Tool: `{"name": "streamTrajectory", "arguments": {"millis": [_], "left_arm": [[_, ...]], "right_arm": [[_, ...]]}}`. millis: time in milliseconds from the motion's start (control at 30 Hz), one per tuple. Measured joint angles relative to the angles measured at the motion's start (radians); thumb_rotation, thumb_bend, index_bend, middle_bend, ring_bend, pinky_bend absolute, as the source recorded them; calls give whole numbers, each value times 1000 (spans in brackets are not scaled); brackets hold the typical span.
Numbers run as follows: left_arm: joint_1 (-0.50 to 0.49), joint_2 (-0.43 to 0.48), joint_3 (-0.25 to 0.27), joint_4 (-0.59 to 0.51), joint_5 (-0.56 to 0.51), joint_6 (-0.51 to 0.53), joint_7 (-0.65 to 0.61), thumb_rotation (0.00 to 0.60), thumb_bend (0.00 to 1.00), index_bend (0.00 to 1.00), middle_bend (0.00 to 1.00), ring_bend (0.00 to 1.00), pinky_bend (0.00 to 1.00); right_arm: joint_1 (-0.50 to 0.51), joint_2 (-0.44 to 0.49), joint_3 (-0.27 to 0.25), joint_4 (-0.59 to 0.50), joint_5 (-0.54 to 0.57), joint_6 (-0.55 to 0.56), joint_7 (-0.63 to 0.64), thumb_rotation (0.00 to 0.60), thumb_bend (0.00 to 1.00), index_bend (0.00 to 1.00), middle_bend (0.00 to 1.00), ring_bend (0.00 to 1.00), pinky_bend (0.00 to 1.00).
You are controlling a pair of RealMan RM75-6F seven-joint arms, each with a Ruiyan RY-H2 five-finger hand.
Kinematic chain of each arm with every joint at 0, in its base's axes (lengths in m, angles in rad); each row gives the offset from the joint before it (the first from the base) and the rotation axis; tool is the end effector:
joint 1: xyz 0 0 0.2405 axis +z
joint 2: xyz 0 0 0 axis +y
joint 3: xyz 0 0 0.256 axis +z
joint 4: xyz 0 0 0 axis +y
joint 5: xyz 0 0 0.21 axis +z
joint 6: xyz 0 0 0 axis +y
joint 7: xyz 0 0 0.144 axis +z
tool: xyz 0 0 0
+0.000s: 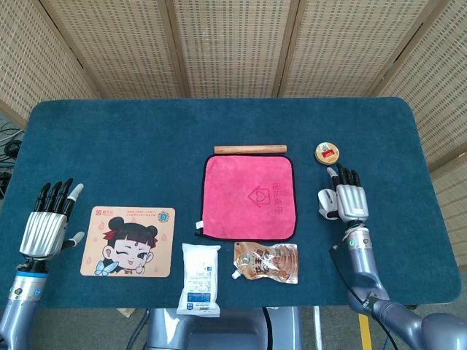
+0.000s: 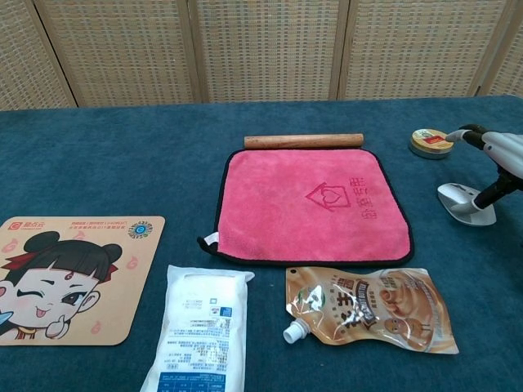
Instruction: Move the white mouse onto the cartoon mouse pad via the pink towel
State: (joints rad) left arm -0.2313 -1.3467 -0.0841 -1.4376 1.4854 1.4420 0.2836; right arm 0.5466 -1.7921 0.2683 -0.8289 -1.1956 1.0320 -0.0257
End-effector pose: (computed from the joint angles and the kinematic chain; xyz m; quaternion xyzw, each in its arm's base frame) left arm -0.2923 0.2339 0.1000 -0.6524 -0.2811 -0.3572 0.6064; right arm -0.2922 -0.3630 -0.0035 0.5928 -0.4321 0.3614 0.5755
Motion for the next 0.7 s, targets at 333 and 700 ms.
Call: {"name": "streamTrajectory", "arguments": {"millis": [333,700], "left_arm": [[0,1,1,1,5,6,-7,600,26,0,0,0,0],[-1,0,4,5,10,7,-12,600,26,0,0,0,0]], "right_arm": [[3,-11,-2,67,-2,-15,34,600,2,80,0,0,0],[9,2,6,78,0,-24,39,600,2,80,0,0,0]]}}
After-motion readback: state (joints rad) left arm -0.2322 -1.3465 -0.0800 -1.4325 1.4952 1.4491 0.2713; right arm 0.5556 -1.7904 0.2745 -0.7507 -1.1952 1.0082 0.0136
